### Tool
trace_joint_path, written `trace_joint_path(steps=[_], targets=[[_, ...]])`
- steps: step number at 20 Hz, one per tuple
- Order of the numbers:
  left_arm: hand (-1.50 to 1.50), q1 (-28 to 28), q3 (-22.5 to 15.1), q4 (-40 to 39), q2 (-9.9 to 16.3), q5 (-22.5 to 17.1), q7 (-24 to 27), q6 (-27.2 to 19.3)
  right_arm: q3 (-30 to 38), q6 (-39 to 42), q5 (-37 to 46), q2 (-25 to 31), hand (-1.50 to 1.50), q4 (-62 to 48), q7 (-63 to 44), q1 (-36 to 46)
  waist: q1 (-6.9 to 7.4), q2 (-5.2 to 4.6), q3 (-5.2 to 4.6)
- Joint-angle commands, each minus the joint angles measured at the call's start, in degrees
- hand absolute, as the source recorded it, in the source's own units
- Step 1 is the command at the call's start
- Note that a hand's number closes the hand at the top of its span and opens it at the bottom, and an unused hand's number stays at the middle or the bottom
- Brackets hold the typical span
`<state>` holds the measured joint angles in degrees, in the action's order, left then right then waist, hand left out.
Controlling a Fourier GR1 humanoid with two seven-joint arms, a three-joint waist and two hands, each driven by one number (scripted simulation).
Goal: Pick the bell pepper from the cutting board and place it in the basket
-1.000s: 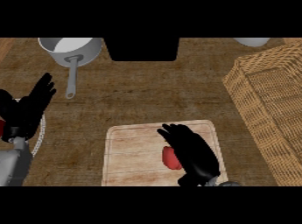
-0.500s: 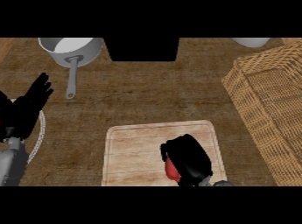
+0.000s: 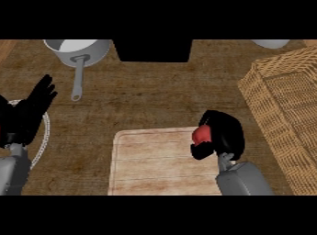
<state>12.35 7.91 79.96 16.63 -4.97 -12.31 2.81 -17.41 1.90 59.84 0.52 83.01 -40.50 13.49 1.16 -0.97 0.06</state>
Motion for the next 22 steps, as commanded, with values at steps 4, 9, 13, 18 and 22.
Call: trace_joint_path(steps=[4,9,13,18,22], targets=[[0.0,1.7,-2.7,-0.2,-0.7,0.5,0.0,1.9,5.2,-15.9,-4.0,-0.5,1.5,-6.9,-24.0,14.2,5.02,-0.69,0.08],[0.0,3.9,-3.2,0.0,-1.5,0.0,-1.3,1.8,6.0,-32.6,-0.2,-0.5,1.5,-9.1,-24.6,24.4,6.04,-0.44,0.06],[0.0,4.6,-3.3,-1.1,-1.7,1.3,-1.6,0.5,5.3,-37.8,9.4,-0.5,1.5,-16.3,-28.5,33.1,5.54,-0.28,-0.22],[0.0,5.5,-2.7,-2.4,-1.7,1.3,-2.1,0.0,7.2,-37.3,16.5,-0.5,1.5,-22.5,-37.2,42.6,4.42,0.14,-0.28],[0.0,5.0,-3.4,-2.4,-2.2,1.9,-1.2,-0.1,10.2,-34.6,21.1,-0.5,1.5,-27.6,-41.9,49.3,3.95,0.19,-0.28]])
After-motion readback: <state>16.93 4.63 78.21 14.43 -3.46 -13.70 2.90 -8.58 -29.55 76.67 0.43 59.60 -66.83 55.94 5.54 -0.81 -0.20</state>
